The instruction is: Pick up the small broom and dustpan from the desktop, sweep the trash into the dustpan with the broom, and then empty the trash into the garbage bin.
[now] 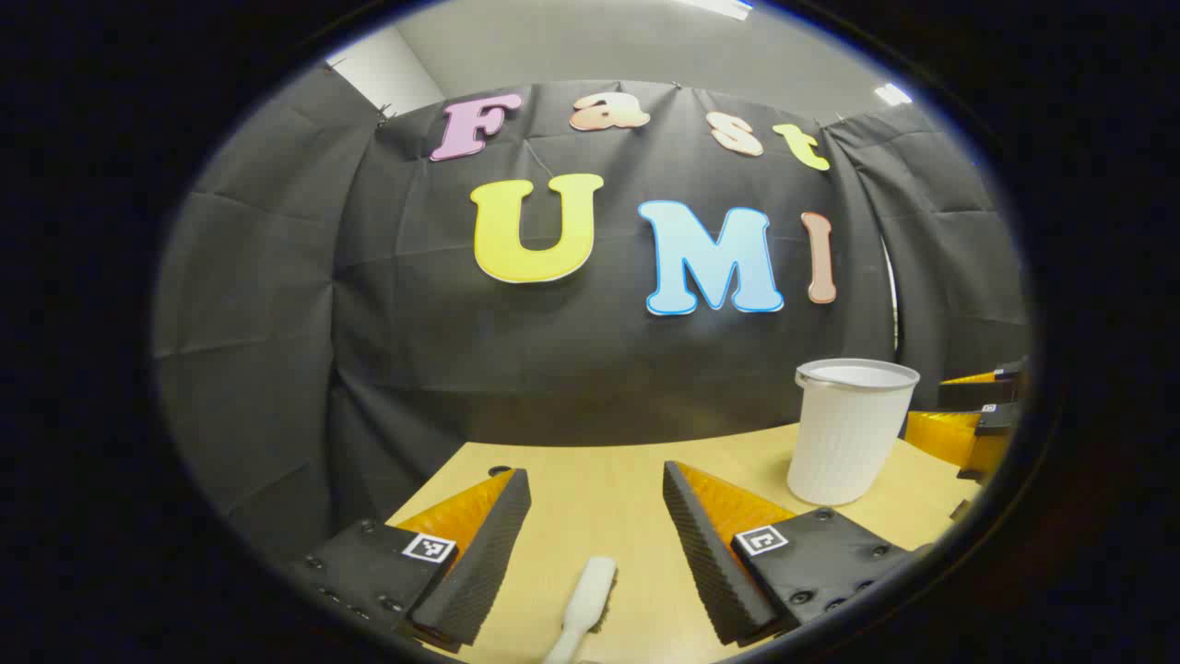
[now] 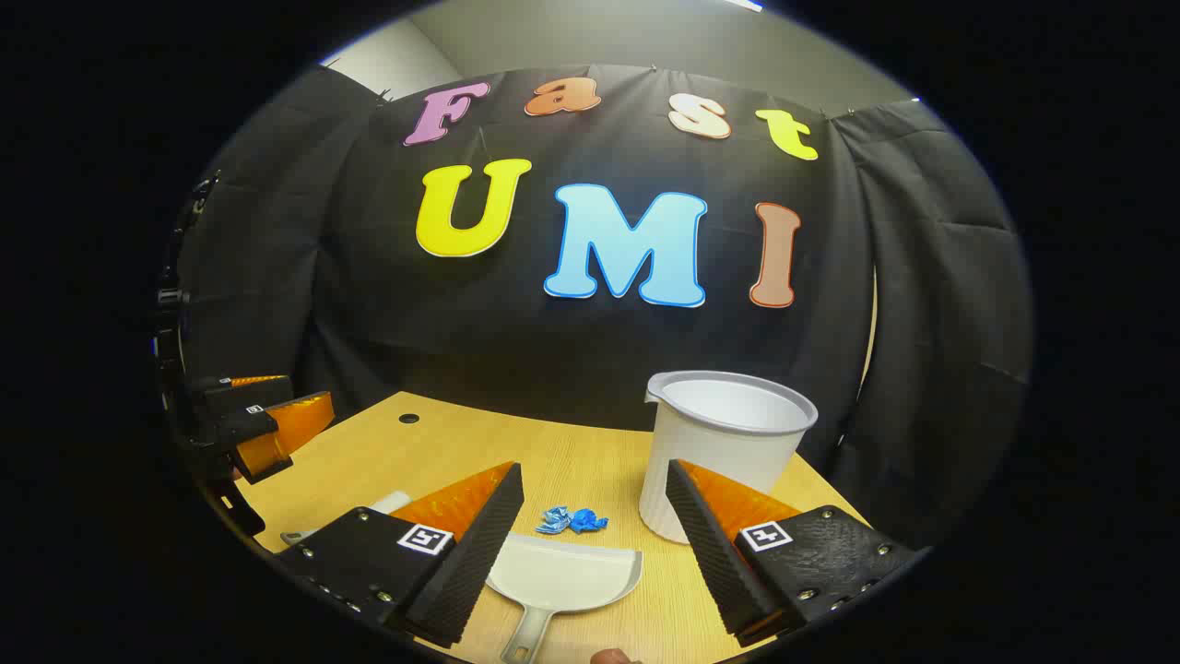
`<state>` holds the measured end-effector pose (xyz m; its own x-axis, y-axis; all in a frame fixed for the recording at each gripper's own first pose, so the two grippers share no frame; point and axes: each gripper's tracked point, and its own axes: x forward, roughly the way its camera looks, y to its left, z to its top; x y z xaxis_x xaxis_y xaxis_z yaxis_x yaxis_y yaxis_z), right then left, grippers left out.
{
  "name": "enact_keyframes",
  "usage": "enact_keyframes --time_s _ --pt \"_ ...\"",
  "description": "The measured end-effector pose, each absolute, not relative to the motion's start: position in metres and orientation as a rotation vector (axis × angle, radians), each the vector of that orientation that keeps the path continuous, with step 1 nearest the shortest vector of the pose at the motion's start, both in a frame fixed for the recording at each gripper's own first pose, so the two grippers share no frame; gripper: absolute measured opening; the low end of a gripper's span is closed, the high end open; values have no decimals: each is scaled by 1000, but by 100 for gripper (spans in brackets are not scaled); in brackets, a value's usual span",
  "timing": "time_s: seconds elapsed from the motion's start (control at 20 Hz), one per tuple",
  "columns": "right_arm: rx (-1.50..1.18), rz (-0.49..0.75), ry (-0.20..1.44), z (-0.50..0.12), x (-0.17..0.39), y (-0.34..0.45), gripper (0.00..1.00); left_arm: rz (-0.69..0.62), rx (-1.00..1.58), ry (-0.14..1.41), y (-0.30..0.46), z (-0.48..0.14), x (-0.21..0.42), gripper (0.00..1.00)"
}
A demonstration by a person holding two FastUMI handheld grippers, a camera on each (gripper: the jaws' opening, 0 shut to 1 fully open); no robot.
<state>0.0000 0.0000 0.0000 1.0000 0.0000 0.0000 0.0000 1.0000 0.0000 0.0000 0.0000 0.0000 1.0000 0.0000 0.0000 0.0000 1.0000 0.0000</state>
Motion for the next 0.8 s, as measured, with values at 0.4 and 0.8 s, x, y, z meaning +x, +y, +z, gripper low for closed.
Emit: enact_keyframes --time_s 0.4,0.8 --pt "0 0 0 0 0 0 98 1 -2 -5 6 2 -2 98" --pt "-14 24 -9 3 0 3 98 36 -6 -24 21 12 -10 98"
